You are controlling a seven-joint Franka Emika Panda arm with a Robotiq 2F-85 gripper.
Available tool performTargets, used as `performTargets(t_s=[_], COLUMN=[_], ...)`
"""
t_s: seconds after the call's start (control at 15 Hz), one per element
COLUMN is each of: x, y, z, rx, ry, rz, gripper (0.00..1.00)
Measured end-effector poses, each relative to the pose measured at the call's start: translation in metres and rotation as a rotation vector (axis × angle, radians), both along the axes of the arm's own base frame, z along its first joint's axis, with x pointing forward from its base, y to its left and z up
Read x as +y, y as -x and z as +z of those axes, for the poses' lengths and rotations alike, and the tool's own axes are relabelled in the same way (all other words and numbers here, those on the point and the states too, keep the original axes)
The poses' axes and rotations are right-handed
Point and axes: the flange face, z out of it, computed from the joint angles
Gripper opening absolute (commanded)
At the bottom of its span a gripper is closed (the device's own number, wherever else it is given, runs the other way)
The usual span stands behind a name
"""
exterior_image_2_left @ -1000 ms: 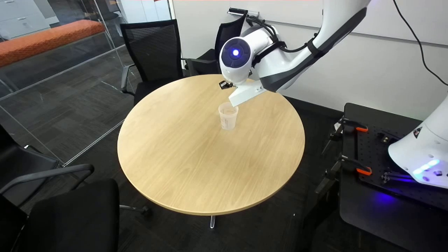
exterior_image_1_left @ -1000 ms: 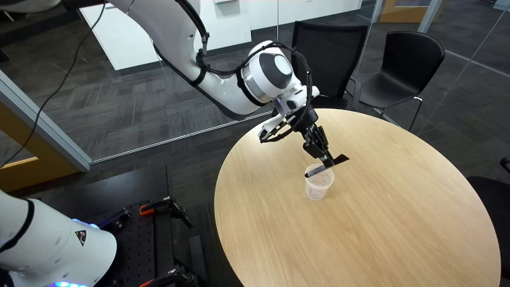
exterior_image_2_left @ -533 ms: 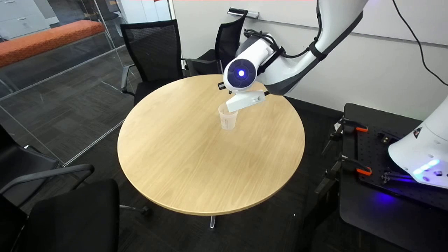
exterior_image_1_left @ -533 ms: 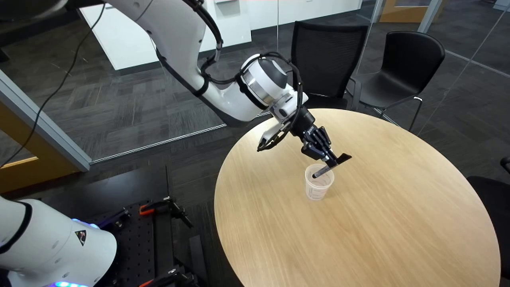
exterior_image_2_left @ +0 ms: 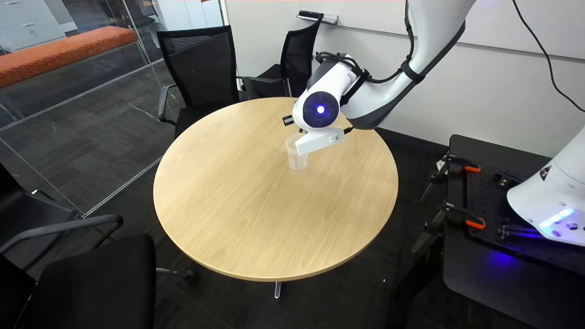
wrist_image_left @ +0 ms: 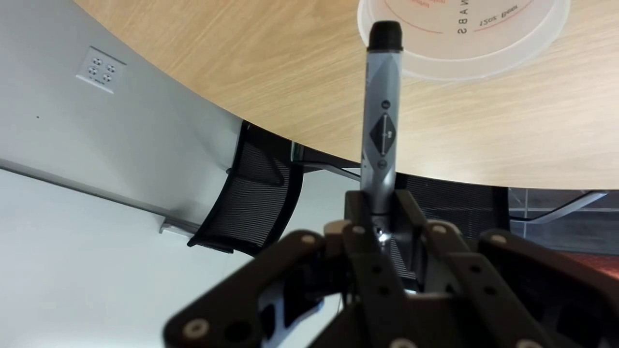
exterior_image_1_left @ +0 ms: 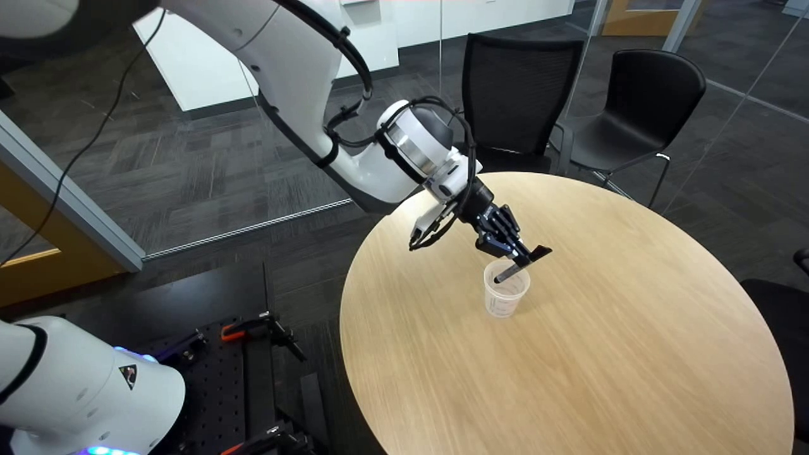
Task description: Put the marker in the cup
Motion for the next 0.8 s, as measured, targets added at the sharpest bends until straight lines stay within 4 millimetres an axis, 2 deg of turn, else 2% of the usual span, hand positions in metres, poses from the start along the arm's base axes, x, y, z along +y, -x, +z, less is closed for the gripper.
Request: performTargets(t_s=[0.8], x=[0.002], y=[-0.009], z=[-0.045], rx=[-0.024], ry=[0.024], rz=[0.076], gripper=[0.05])
